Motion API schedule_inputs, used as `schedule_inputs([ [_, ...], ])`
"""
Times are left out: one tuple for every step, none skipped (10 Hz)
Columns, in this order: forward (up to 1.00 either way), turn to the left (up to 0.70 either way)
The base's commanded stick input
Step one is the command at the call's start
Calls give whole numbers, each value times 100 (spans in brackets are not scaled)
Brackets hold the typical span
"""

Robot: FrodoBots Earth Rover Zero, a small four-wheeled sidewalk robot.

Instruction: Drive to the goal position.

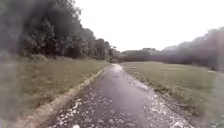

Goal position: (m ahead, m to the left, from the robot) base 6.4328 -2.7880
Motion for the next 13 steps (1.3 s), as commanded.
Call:
schedule_inputs([
  [85,0],
  [85,0],
  [85,0],
  [85,0],
  [85,0],
  [85,0],
  [85,0],
  [85,0],
  [85,0],
  [85,0],
  [85,0],
  [85,0],
  [85,0],
])
